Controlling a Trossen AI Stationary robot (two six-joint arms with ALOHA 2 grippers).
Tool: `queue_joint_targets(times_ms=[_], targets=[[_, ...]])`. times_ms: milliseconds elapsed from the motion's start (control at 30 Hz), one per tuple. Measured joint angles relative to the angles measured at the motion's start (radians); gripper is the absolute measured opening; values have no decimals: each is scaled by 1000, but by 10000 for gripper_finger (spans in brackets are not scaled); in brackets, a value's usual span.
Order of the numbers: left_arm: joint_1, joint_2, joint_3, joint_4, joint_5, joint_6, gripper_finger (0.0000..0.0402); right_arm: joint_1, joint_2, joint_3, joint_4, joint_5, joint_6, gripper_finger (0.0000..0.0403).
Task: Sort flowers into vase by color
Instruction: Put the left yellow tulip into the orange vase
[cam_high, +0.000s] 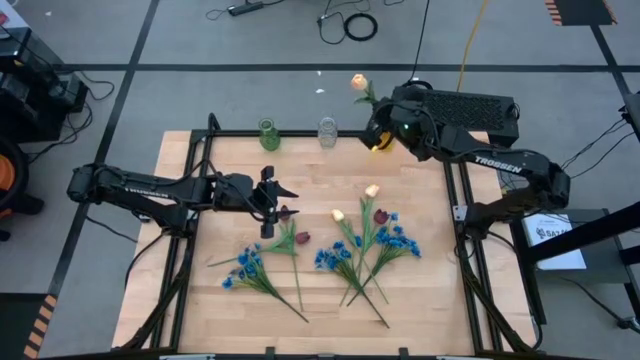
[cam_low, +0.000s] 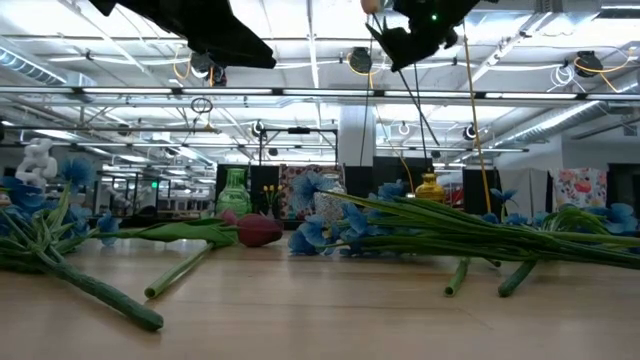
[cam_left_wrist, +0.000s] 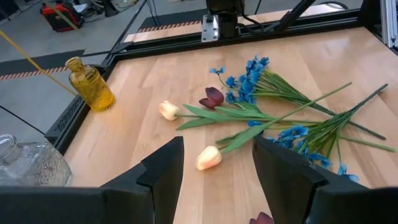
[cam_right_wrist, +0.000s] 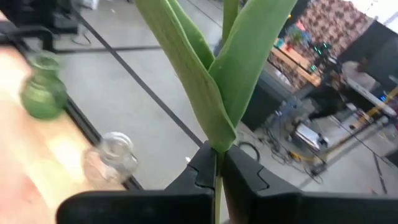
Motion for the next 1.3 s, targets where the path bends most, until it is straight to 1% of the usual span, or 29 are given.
queue_joint_targets(times_ms=[100, 167, 233, 300, 367, 500, 667, 1000, 1233, 1300], targets=[[0, 0, -1, -8, 0, 0, 198, -45, -25, -1, -39, -9, 38, 4], [-1, 0, -6, -5, 0, 0, 198, -75, -51, -1, -40, -58, 58, 4], [-1, 0, -13, -8, 0, 0, 198, -102, -73, -1, -32, -128, 83, 4], [-1, 0, -20, -6, 0, 0, 198, -123, -88, -1, -3, -202, 90, 4], [-1, 0, -27, -5, 0, 0, 198, -149, -99, -1, 26, -248, 91, 4], [-1, 0, -32, -5, 0, 0, 198, -220, -92, 0, 32, -312, 99, 4], [-1, 0, -32, 8, 0, -1, 198, -293, -52, 0, 11, -397, 121, 4], [-1, 0, -33, 32, 0, -2, 198, -372, 10, 0, 44, -502, 120, 4], [-1, 0, -33, 31, 0, -1, 198, -412, 53, 0, 55, -554, 124, 4], [-1, 0, -33, 31, 0, -1, 198, -416, 66, 0, 59, -554, 124, 4]])
